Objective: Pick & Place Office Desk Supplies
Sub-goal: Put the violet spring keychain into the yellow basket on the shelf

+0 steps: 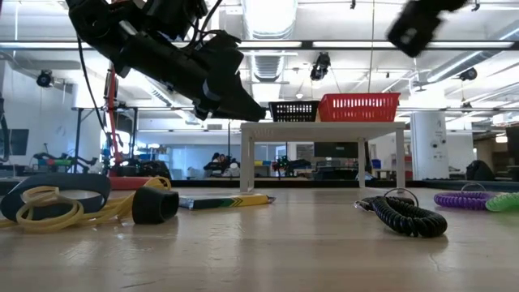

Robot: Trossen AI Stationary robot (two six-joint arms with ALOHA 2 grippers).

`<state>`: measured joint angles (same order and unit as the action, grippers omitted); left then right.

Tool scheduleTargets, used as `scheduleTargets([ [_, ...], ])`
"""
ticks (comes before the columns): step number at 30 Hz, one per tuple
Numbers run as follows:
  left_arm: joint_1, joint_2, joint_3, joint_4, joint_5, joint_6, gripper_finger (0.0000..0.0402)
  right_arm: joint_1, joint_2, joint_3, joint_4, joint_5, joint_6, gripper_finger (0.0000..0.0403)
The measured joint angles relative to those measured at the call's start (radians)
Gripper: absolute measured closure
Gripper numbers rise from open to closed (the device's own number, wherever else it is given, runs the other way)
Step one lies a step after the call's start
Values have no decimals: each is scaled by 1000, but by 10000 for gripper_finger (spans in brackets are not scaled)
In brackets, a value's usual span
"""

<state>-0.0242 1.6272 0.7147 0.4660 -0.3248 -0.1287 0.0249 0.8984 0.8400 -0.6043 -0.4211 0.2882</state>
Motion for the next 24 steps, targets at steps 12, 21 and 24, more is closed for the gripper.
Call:
scheduleTargets([
  [12, 0, 0, 0, 0, 0, -3, 275, 347, 93, -347, 232, 351, 286, 241],
  [21, 1, 0, 0, 0, 0, 0, 275, 295, 257, -373, 250, 485, 100, 229],
  [24, 1, 0, 0, 0, 0, 0, 275, 283, 312, -371, 303, 486, 19, 237],
])
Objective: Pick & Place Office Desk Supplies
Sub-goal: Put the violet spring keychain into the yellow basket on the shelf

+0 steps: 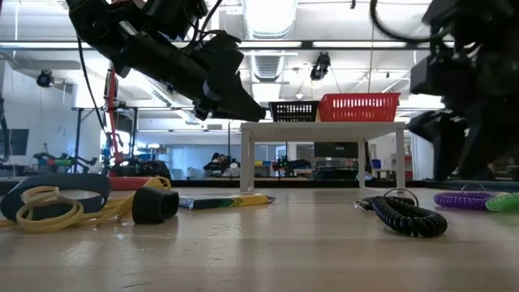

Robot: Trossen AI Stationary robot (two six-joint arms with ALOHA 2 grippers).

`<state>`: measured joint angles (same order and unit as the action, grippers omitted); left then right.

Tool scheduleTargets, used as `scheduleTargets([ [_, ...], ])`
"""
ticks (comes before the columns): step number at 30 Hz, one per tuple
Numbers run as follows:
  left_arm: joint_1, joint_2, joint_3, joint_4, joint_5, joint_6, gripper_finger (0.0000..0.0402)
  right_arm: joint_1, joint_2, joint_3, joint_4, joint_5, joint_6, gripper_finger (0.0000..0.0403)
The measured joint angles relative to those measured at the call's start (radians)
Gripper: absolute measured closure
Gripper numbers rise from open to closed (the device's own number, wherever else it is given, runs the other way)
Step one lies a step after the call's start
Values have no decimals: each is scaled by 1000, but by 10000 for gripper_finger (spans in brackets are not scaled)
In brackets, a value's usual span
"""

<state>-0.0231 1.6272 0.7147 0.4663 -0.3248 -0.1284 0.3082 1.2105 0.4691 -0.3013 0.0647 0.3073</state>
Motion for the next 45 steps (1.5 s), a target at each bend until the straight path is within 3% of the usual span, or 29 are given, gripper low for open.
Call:
scheduleTargets([
  [14, 0, 0, 0, 0, 0, -3, 275, -14, 178, 26, 27, 14, -120, 302],
  [21, 0, 0, 0, 0, 0, -3, 275, -14, 158, 44, 14, 17, -107, 365],
  [23, 0, 0, 0, 0, 0, -3, 275, -14, 122, 48, 4, 70, -87, 382],
  [31, 1, 0, 0, 0, 0, -3, 275, -14, -95, 152, -97, 316, -56, 383],
  [35, 1, 0, 0, 8, 0, -3, 275, -22, -184, 260, -107, 573, -213, 383],
  [38, 3, 0, 0, 8, 0, -2, 275, -86, -224, 357, -97, 805, -427, 383],
  [40, 6, 0, 0, 8, 0, -3, 275, -176, -236, 410, -67, 863, -577, 383],
  [42, 6, 0, 0, 8, 0, -2, 275, -306, -239, 444, -12, 814, -675, 383],
  [45, 6, 0, 0, 8, 0, 0, 275, -542, -230, 470, 61, 574, -719, 383],
])
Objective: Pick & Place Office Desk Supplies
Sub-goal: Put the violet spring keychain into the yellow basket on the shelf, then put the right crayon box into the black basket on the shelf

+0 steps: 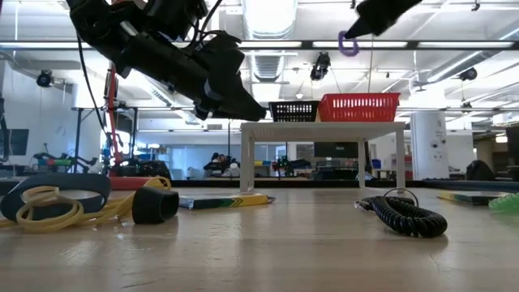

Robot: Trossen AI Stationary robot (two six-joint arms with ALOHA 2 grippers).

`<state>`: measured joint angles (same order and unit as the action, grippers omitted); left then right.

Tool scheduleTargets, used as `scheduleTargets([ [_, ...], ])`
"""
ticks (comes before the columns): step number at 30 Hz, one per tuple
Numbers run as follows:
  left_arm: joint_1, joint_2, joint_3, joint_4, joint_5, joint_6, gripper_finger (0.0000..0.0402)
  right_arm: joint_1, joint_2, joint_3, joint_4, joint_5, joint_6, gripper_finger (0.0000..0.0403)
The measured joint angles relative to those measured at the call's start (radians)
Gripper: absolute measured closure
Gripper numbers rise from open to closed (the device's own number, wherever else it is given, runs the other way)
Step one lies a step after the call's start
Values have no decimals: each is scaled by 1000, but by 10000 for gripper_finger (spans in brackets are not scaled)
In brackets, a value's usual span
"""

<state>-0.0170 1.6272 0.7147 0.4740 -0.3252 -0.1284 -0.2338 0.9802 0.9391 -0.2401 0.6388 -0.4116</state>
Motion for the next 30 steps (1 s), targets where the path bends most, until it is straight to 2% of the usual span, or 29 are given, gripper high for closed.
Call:
scheduleTargets([
  [4, 0, 0, 0, -1, 0, 0, 275, -311, 81, 11, 18, -291, 45, 383],
  [8, 1, 0, 0, -3, 0, 0, 275, -529, 193, 52, 11, -465, 103, 377],
  [11, 1, 0, 0, -4, 0, 0, 275, -614, 267, 103, -37, -536, 132, 368],
  [14, 1, 0, 0, -4, 0, -1, 275, -652, 333, 185, -164, -572, 143, 355],
  [19, 1, 0, 0, -4, 0, -3, 275, -678, 440, 327, -404, -569, 142, 320],
  [23, 1, 0, 0, -4, 0, -4, 275, -686, 486, 409, -504, -560, 143, 288],
  [26, 1, 0, 0, -4, 0, -15, 275, -678, 471, 436, -525, -570, 147, 271],
  [30, 1, 0, 0, -8, 0, -38, 275, -615, 372, 422, -521, -662, 172, 268],
])
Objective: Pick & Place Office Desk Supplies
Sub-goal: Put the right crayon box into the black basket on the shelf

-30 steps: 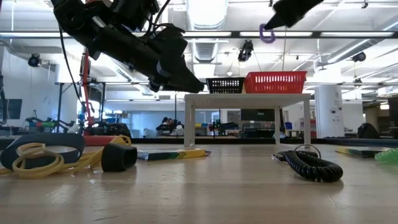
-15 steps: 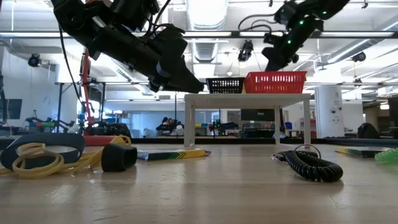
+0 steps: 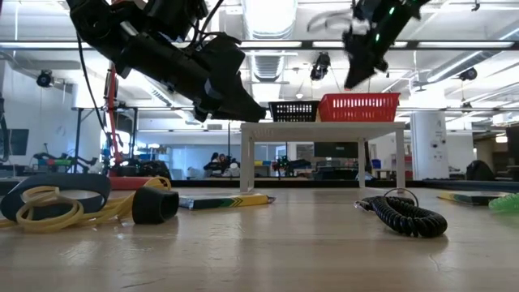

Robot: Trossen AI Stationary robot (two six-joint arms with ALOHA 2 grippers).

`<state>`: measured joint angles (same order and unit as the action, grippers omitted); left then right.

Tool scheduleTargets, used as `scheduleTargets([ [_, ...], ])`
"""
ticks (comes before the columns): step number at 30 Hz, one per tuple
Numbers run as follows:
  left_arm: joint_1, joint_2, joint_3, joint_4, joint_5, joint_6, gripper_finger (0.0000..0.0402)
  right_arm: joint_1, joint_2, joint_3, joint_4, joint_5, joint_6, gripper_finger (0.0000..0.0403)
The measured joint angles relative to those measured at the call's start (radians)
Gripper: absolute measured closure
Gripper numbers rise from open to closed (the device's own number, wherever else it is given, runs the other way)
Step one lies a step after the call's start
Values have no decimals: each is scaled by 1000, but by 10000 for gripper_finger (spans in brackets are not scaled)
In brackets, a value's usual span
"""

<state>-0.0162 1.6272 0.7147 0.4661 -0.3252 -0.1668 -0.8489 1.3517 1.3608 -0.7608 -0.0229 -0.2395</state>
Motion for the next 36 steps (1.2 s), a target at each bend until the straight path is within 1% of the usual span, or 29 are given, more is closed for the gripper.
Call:
scheduleTargets([
  [3, 0, 0, 0, 0, 0, -2, 275, 94, -102, -64, 7, -63, 27, 276],
  [5, 0, 0, 0, 1, 0, -5, 275, 183, -181, -136, 33, -72, 63, 283],
  [7, -2, 0, 0, 11, 0, -16, 275, 310, -262, -235, 97, -62, 105, 289],
  [9, -2, 0, 0, 28, 3, -18, 275, 462, -327, -342, 173, -40, 140, 294],
  [11, -3, 0, 0, 48, 3, -18, 275, 627, -377, -440, 205, 30, 197, 298],
  [13, -3, 0, 0, 70, 3, -18, 275, 786, -419, -518, 217, 131, 264, 302],
  [15, -6, 0, 0, 94, 12, -18, 275, 927, -453, -587, 211, 235, 333, 306],
  [16, -8, 0, 0, 105, 17, -18, 275, 990, -466, -618, 198, 266, 375, 308],
  [18, -11, 0, 0, 120, 25, -18, 275, 1099, -480, -674, 155, 282, 473, 311],
  [20, -11, 0, 0, 127, 31, -18, 275, 1177, -494, -717, 116, 273, 602, 316],
  [22, -11, 0, 0, 129, 35, -18, 275, 1222, -499, -758, 58, 273, 758, 320],
  [24, -11, 0, 0, 129, 54, -18, 275, 1237, -492, -799, -1, 254, 925, 326],
  [27, -11, 0, 0, 129, 121, 12, 277, 1236, -477, -856, -18, 231, 1087, 335],
  [29, -11, 0, 6, 128, 163, 30, 280, 1235, -455, -891, -2, 239, 1140, 341],
  [32, -11, 0, 13, 132, 191, 32, 282, 1235, -417, -914, 19, 270, 1173, 350],
  [36, -11, 2, 35, 132, 233, 41, 283, 1217, -354, -924, 33, 367, 1213, 361],
])
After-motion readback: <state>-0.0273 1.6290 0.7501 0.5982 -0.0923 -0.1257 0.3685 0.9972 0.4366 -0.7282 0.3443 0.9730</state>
